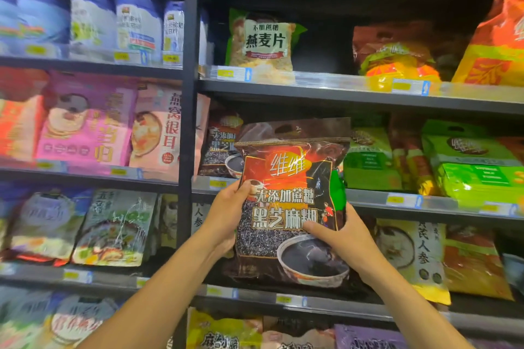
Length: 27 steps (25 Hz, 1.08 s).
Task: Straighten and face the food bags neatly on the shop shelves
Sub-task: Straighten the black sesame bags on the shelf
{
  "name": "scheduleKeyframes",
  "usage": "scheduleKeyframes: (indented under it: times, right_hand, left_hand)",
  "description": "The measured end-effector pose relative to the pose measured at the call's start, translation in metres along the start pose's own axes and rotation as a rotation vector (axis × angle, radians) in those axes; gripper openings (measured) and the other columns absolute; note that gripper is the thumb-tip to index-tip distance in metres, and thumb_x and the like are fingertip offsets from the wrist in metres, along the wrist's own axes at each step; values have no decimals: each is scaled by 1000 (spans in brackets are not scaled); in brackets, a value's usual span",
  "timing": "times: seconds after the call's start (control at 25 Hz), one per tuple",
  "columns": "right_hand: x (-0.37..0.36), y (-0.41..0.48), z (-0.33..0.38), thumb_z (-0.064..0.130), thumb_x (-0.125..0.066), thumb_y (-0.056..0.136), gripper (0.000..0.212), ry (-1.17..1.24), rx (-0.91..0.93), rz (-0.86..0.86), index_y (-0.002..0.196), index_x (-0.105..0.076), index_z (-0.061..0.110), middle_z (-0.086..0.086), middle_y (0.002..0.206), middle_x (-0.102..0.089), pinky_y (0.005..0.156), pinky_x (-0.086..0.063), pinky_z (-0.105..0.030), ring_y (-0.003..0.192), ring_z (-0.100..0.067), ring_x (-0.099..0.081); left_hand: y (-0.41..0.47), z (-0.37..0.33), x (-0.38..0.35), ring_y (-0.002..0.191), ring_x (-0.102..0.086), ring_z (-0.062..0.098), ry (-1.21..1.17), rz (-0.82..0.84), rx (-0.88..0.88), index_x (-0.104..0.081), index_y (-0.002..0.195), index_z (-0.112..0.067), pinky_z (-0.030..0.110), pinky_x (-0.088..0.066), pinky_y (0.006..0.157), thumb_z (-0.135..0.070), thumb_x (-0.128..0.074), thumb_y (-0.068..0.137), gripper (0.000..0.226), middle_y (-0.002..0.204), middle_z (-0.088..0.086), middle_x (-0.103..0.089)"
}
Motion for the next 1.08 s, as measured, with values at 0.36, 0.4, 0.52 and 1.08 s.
scheduleKeyframes:
  times: [0.36,0.4,0.52,1.08]
  right_hand:
    - [-27,51,9,26,-93,72,44,102,-1,-24,108,-68,21,6,91,-81,60,-54,-14,78,-7,-77]
    - [-28,60,8,26,-93,72,43,110,-1,-23,107,-68,20,4,91,-81,59,-54,-15,78,-8,-77]
    - [-35,91,11,28,-94,71,42,120,-4,-10,104,-68,20,4,89,-80,60,-54,-18,76,-9,-77]
    - [-84,240,48,43,-87,79,39,79,-72,146,97,-73,11,-5,80,-81,67,-61,-33,72,-23,-78]
  left_hand:
    - [18,-23,37,125,-64,23,50,146,-66,-61,138,-23,50,-47,108,-30,-66,98,40,134,4,-68]
    - [19,-25,42,129,-59,18,138,169,-46,-55,143,-38,49,-45,110,-33,-73,93,54,141,-2,-62]
    - [27,-32,53,117,-55,-8,335,213,-10,-31,146,-55,23,-51,94,-24,-81,86,83,129,-18,-52]
    - [139,-68,79,104,-68,2,464,-18,-155,-43,146,-31,26,-57,79,-19,-87,80,80,130,-6,-65]
Point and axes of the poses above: each hand's wrist, its own y-axis towards the middle knuckle, its own x-axis out of the back of the hand, z = x × y, the point moved 2 cm from there along y, towards the middle knuckle
